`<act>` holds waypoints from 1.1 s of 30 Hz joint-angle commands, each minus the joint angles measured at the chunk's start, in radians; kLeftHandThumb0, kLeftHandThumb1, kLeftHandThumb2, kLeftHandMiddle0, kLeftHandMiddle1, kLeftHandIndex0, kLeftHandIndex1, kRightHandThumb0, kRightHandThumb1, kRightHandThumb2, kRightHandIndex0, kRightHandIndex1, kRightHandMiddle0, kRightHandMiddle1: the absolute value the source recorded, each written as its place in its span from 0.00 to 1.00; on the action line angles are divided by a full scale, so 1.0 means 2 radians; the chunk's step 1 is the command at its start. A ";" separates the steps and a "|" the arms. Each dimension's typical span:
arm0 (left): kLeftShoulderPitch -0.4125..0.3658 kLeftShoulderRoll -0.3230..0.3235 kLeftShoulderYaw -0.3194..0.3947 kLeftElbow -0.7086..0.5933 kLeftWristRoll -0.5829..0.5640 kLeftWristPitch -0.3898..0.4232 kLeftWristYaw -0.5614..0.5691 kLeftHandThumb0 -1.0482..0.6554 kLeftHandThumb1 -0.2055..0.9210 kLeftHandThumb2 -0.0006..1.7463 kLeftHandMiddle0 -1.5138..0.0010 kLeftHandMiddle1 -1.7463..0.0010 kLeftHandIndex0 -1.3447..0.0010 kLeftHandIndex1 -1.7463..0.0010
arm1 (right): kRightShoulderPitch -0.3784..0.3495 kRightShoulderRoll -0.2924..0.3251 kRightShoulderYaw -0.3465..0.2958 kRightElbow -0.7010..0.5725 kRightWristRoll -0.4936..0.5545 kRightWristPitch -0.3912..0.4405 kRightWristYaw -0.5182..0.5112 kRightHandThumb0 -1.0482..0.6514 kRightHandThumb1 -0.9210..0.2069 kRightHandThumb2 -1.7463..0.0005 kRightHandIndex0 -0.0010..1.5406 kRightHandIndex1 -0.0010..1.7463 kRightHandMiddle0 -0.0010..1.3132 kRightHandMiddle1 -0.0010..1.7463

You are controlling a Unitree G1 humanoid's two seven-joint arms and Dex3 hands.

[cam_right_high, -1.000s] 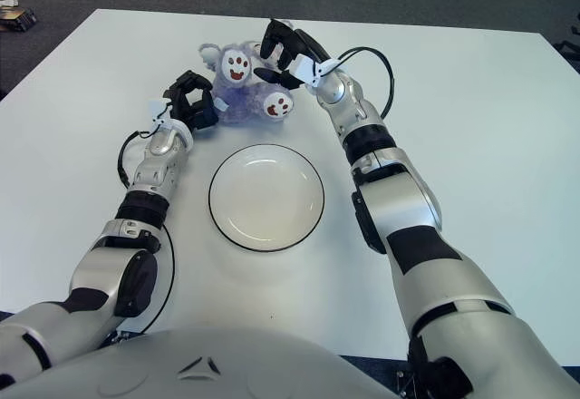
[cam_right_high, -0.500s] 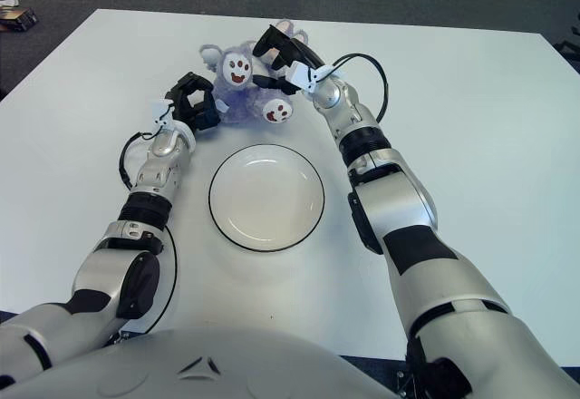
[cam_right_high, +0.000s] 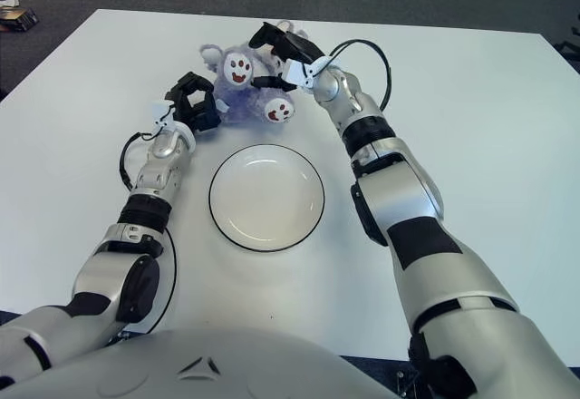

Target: Put the doll into the plate.

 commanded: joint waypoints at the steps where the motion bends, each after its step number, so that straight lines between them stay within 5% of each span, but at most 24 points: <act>1: 0.010 -0.001 -0.002 -0.006 0.005 0.003 0.005 0.32 0.37 0.82 0.21 0.00 0.49 0.00 | -0.019 -0.017 0.021 0.000 -0.030 -0.011 -0.012 0.06 0.13 0.75 0.00 0.50 0.00 0.48; 14: 0.016 -0.006 -0.005 -0.016 0.005 0.012 0.002 0.32 0.37 0.83 0.22 0.00 0.49 0.00 | -0.037 -0.026 0.044 0.009 -0.061 -0.040 -0.039 0.08 0.22 0.71 0.00 0.41 0.00 0.48; 21: 0.019 -0.011 -0.011 -0.025 0.019 -0.001 0.019 0.32 0.37 0.82 0.21 0.00 0.49 0.00 | -0.034 -0.022 0.052 0.015 -0.069 -0.052 -0.058 0.11 0.19 0.69 0.00 0.36 0.00 0.46; 27: 0.026 0.001 -0.042 -0.024 0.095 -0.064 0.074 0.32 0.39 0.81 0.21 0.00 0.50 0.00 | -0.027 -0.021 0.056 0.015 -0.072 -0.049 -0.066 0.14 0.16 0.68 0.00 0.37 0.00 0.46; 31: 0.035 0.013 -0.065 -0.026 0.142 -0.110 0.100 0.35 0.54 0.68 0.26 0.00 0.60 0.00 | -0.025 -0.020 0.056 0.017 -0.073 -0.045 -0.067 0.16 0.15 0.67 0.00 0.40 0.00 0.47; 33: 0.038 0.017 -0.072 -0.026 0.155 -0.127 0.107 0.36 0.59 0.64 0.41 0.00 0.64 0.00 | -0.025 -0.019 0.056 0.019 -0.073 -0.043 -0.068 0.17 0.15 0.66 0.00 0.42 0.00 0.47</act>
